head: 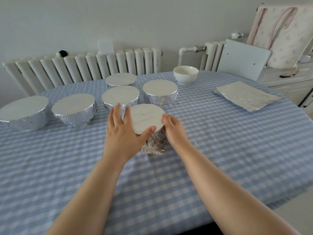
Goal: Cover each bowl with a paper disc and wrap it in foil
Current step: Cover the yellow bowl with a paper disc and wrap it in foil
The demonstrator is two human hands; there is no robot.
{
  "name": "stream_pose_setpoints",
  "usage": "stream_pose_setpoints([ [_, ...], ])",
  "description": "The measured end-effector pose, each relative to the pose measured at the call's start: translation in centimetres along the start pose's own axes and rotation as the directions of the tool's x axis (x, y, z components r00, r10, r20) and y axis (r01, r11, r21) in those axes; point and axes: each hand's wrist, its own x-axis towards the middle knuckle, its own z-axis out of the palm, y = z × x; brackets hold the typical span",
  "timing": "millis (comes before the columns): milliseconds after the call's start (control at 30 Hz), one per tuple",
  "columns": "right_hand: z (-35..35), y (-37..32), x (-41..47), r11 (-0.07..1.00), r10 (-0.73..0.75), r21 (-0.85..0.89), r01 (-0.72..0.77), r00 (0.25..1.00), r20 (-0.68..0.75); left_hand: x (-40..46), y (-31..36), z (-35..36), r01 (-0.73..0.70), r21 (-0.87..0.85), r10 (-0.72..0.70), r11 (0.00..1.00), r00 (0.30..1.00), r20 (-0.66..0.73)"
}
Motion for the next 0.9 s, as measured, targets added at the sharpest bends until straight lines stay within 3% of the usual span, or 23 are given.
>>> stream_pose_setpoints([
  [67,0.1,0.1,-0.1,1.000,-0.003,0.002,0.003,1.000,0.002,0.6,-0.9,0.0,-0.134,0.028,0.133,0.991,0.991,0.033],
  [133,0.1,0.1,0.1,1.000,0.016,-0.007,-0.016,1.000,-0.004,1.1,-1.3,0.1,-0.179,-0.038,0.181,0.983,0.980,0.083],
  [367,-0.6,1.0,0.3,0.999,-0.011,0.031,0.009,0.998,0.060,0.8,-1.4,0.7,-0.019,-0.337,0.048,0.941,0.996,0.077],
  [667,-1.0,2.0,1.0,0.951,0.102,0.278,-0.138,0.985,0.139,0.3,-0.1,1.2,-0.001,-0.306,0.002,0.952,1.000,0.002],
  [900,0.5,1.9,0.9,0.923,0.148,0.362,-0.129,0.989,-0.026,0.4,-0.8,1.8,0.039,-0.392,-0.046,0.919,0.999,-0.008],
])
